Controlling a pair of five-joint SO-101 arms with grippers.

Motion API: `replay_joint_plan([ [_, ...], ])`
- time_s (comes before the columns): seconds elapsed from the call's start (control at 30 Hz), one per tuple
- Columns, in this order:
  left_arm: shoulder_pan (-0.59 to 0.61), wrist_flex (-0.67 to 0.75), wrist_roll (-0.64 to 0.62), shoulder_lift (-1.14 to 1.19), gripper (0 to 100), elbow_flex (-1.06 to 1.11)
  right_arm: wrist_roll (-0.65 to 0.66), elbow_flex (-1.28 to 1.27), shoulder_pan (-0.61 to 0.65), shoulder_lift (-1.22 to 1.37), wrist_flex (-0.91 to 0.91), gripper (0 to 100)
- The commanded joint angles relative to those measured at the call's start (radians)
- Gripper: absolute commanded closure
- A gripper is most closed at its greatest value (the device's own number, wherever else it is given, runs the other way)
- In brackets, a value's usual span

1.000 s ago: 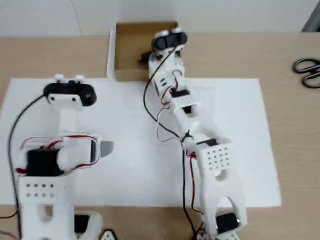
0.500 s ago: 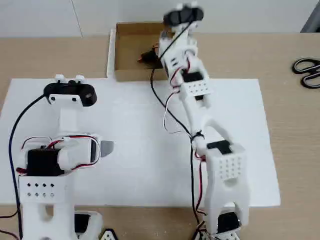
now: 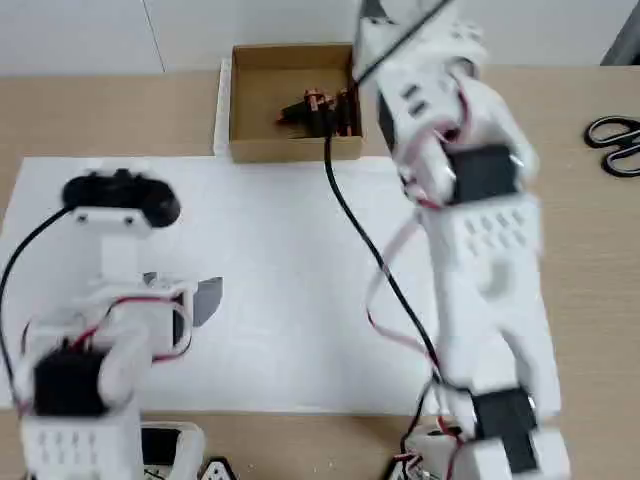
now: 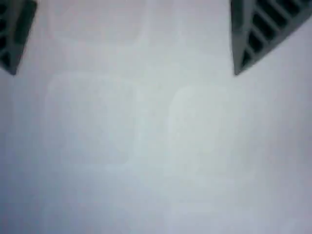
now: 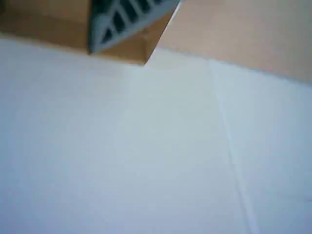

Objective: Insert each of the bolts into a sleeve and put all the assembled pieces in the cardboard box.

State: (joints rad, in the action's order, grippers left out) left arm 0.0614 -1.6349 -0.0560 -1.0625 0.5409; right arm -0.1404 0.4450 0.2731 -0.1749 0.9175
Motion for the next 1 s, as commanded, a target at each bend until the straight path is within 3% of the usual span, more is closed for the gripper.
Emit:
replay_joint_plan([
  [0.0, 0.003, 0.015, 0.003, -0.147, 73, -0.024, 0.006, 0.044, 0.008, -0.217, 0.219, 79.9],
  [0.33, 0.003, 0.193, 0.003, -0.557, 73, 0.344, 0.005, 0.041, 0.004, -0.542, 0.742, 79.9],
  [0.5, 0.003, 0.298, 0.003, -0.769, 73, 0.516, 0.006, -0.118, 0.005, -0.693, 0.750, 80.0],
  [0.73, 0.003, 0.347, 0.003, -0.752, 73, 0.542, 0.008, -0.477, 0.004, -1.038, 0.740, 79.9],
  [0.97, 0.003, 0.494, 0.003, -0.755, 73, 0.595, 0.009, -0.961, 0.002, -1.471, 0.598, 79.9],
])
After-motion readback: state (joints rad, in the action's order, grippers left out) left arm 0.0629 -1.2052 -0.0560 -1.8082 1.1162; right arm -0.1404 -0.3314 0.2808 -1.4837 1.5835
